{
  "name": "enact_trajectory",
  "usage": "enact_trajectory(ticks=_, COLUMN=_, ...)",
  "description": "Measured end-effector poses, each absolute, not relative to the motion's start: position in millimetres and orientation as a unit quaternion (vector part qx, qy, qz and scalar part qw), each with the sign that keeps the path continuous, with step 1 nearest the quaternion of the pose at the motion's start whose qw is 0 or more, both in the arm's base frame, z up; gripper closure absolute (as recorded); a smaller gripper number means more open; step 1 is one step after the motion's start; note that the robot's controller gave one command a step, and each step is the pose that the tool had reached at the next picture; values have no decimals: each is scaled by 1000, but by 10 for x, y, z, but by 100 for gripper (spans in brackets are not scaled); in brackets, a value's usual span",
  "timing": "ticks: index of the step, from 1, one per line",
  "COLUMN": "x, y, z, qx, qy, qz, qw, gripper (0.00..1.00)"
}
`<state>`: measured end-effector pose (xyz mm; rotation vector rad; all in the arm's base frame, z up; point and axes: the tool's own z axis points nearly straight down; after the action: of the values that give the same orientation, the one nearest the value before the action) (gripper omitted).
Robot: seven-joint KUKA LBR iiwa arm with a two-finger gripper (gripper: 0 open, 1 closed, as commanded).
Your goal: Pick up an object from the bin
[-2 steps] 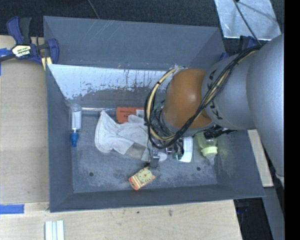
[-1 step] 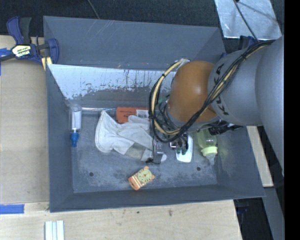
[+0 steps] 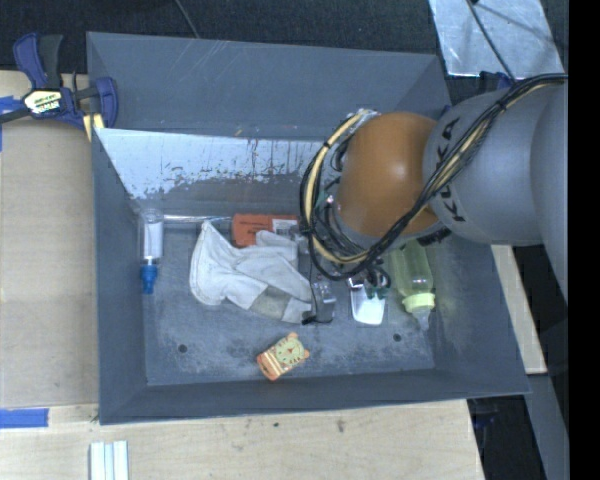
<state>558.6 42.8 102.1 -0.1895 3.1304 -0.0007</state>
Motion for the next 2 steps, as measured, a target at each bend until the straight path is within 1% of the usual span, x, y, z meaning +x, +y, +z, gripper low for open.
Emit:
enact_trajectory(ticks=1, x=5633, y=564, z=710, qx=204, qy=979, qz=-1, qw=0, gripper=100)
enact_trajectory(ticks=2, x=5633, y=565, z=710, qx=204, qy=979, qz=-1, qw=0, gripper=100)
